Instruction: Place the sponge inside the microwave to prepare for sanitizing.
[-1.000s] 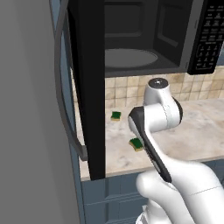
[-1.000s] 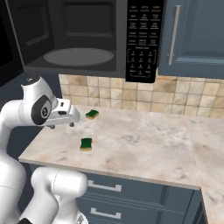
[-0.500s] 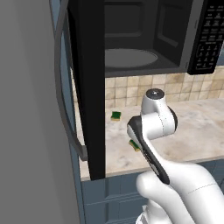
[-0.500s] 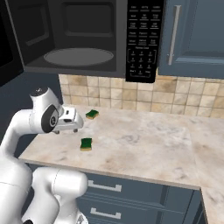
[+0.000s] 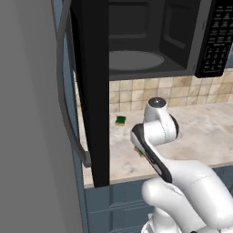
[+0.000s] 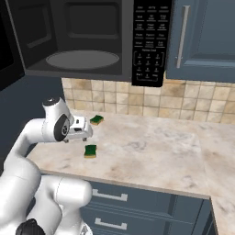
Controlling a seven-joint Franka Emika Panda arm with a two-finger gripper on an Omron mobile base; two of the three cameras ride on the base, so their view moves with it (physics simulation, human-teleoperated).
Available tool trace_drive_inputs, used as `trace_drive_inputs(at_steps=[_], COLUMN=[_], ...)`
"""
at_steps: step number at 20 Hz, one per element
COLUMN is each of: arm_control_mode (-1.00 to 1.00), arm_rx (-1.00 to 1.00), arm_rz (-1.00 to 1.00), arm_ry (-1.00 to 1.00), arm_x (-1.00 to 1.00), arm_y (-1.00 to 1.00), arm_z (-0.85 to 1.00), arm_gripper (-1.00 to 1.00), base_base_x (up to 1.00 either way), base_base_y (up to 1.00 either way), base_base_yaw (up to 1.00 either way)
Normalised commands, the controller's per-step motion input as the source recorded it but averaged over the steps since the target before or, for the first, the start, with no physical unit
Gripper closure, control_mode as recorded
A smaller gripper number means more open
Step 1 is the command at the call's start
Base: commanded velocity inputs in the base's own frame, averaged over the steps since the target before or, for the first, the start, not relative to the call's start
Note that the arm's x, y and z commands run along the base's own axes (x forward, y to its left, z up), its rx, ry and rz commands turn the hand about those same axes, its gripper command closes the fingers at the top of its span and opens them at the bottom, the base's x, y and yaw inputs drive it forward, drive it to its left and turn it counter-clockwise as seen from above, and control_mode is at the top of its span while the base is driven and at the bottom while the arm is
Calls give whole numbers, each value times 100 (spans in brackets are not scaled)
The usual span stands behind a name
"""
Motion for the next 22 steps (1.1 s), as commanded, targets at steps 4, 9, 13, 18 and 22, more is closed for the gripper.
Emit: trace_drive_inputs(at_steps=[4, 9, 13, 18, 22], arm_control_mode=[-100, -100, -100, -100, -100], arm_rx=[4, 6, 5, 0, 0], arm_rz=[0, 0, 0, 0, 0], arm_ry=[1, 5, 5, 1, 2], arm_x=[36, 40, 37, 16, 4], arm_y=[-15, -11, -3, 3, 0], arm_z=[-47, -30, -7, -1, -11], arm_gripper=[-100, -100, -100, -100, -100], base_base_x=[0, 0, 0, 0, 0], base_base_y=[0, 0, 0, 0, 0], base_base_yaw=[0, 0, 0, 0, 0])
